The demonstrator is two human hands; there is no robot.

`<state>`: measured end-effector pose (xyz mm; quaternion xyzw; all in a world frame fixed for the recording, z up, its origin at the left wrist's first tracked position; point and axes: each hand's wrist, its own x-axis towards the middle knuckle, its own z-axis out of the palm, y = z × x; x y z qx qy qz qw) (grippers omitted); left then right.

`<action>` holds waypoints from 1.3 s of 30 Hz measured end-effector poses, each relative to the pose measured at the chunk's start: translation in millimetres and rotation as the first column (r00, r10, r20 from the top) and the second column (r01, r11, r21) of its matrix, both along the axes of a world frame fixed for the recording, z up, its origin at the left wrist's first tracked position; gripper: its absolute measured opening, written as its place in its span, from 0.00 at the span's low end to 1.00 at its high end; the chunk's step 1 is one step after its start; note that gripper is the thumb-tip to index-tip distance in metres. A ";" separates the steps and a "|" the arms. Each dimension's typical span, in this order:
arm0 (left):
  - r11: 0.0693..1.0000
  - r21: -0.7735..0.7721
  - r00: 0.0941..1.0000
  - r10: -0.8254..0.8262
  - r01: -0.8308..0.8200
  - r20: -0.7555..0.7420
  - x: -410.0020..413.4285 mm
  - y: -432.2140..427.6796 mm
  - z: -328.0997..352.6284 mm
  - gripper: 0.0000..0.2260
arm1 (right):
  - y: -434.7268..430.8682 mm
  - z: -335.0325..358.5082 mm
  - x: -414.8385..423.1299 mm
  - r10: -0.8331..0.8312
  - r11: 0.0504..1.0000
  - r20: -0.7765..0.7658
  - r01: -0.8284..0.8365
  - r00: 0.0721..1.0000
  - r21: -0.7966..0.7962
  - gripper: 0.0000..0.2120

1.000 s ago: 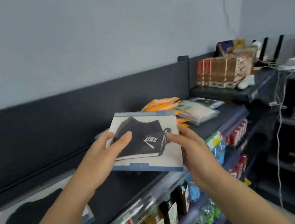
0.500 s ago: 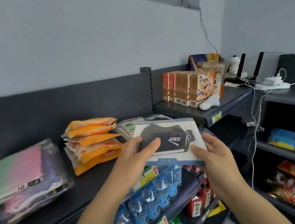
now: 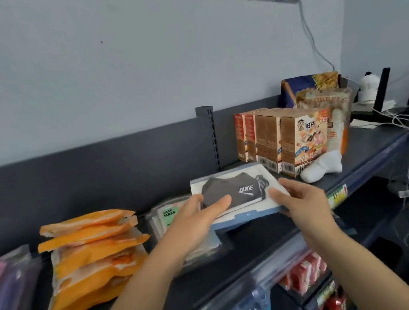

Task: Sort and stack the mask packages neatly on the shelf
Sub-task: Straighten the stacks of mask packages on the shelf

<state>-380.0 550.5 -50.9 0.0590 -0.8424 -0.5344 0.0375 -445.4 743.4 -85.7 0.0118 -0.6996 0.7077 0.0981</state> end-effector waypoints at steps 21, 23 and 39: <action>0.774 -0.574 0.933 0.356 -0.266 0.047 -74.8 26.1 -31.9 0.34 | -14.3 -28.2 -111.3 0.400 0.564 -0.102 -0.157 0.911 0.811 0.16; 0.762 -0.541 0.909 0.416 -0.355 -0.011 -62.4 31.8 -32.3 0.36 | -16.7 -23.9 -107.9 0.454 0.584 -0.155 -0.161 0.877 0.796 0.19; 0.311 -0.552 0.453 0.881 -0.774 -0.139 258.2 -71.8 -34.8 0.42 | -177.0 13.0 122.4 0.847 0.504 -0.361 -0.374 0.390 0.779 0.21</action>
